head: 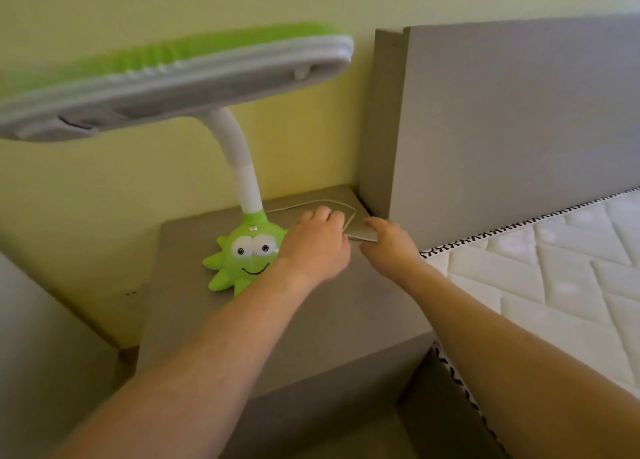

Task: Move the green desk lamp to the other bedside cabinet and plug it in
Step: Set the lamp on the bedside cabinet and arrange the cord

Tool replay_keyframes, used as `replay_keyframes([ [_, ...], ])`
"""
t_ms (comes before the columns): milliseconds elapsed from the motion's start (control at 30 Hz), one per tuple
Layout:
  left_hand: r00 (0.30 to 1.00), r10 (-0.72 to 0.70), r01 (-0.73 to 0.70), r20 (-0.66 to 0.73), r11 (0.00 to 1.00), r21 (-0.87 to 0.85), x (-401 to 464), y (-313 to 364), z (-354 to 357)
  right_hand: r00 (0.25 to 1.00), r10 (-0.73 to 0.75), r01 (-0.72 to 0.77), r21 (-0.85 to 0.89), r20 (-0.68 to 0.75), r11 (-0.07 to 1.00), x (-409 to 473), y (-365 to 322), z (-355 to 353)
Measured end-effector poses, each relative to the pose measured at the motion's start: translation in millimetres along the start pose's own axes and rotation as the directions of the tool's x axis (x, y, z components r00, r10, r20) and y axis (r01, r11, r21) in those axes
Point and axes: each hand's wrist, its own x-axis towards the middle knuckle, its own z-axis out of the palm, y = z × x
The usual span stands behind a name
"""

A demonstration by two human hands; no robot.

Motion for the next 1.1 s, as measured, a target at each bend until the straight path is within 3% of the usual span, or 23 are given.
replay_keyframes([
  [200, 0.994, 0.044, -0.032, -0.103, 0.993, 0.112, 1, -34, 43, 0.991, -0.053, 0.034, -0.154, -0.125, 0.988, 34, 32, 35],
  [367, 0.989, 0.044, -0.029, -0.144, 0.994, 0.109, -15, -43, 52, 0.995, -0.043, 0.022, -0.212, -0.093, 0.977, 32, 41, 45],
  [467, 0.985, 0.035, -0.022, -0.166, 0.996, 0.083, -17, -46, 49, 0.995, -0.049, 0.021, -0.315, -0.082, 0.949, 32, 37, 42],
  [633, 0.981, -0.014, 0.023, -0.191, 0.999, 0.047, -30, -53, 57, 0.974, -0.09, 0.022, -0.309, -0.206, 0.951, 29, 42, 49],
  [800, 0.992, -0.025, 0.021, -0.122, 0.999, -0.034, -38, -68, 44, 0.979, -0.11, 0.035, -0.395, -0.17, 0.918, 25, 38, 57],
  [967, 0.963, -0.106, 0.057, -0.248, 0.978, -0.199, -34, -81, 31, 0.964, -0.209, 0.098, -0.511, -0.165, 0.854, 22, 31, 58],
  [1033, 0.959, -0.151, 0.093, -0.238, 0.966, -0.242, -41, -83, 36, 0.954, -0.211, 0.083, -0.491, -0.212, 0.867, 15, 29, 57],
  [1100, 0.957, -0.187, 0.123, -0.221, 0.954, -0.274, -45, -85, 37, 0.938, -0.187, 0.086, -0.326, -0.292, 0.941, 9, 25, 48],
])
